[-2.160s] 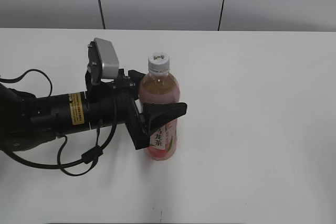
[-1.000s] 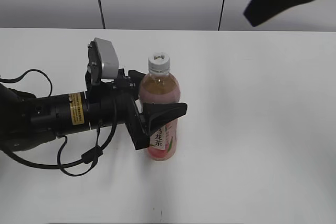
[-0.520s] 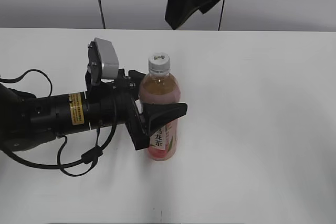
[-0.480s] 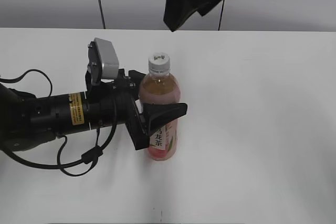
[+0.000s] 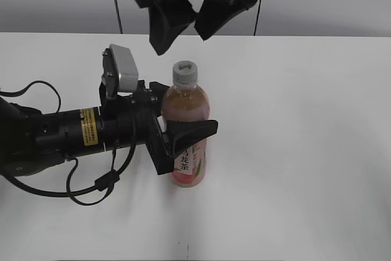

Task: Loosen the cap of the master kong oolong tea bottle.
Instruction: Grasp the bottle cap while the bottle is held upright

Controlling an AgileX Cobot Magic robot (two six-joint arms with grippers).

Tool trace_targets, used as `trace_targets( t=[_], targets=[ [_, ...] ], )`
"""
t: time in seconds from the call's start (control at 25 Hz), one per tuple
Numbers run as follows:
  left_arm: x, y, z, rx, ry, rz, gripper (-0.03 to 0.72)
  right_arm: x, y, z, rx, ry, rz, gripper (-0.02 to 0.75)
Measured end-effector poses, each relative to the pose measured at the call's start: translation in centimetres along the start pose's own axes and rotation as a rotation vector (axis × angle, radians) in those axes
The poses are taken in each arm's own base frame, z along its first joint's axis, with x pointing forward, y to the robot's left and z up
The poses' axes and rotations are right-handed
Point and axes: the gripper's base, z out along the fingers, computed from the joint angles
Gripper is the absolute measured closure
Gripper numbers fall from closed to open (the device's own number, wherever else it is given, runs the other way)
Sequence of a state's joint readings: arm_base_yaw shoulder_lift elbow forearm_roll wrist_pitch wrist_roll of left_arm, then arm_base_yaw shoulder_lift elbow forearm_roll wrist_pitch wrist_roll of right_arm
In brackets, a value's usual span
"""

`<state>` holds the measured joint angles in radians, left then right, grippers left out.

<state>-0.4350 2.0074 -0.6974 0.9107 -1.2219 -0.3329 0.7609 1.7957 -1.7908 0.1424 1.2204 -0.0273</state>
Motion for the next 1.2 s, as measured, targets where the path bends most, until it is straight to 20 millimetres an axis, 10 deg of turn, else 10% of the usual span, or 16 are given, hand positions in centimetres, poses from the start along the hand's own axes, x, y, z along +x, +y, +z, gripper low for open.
trace_targets(
  t=[1.2],
  targets=[
    [0.0, 0.0, 0.0, 0.003, 0.001, 0.001, 0.232, -0.2, -0.3, 4.1, 0.066, 0.090, 0.072, 0.297]
  ],
)
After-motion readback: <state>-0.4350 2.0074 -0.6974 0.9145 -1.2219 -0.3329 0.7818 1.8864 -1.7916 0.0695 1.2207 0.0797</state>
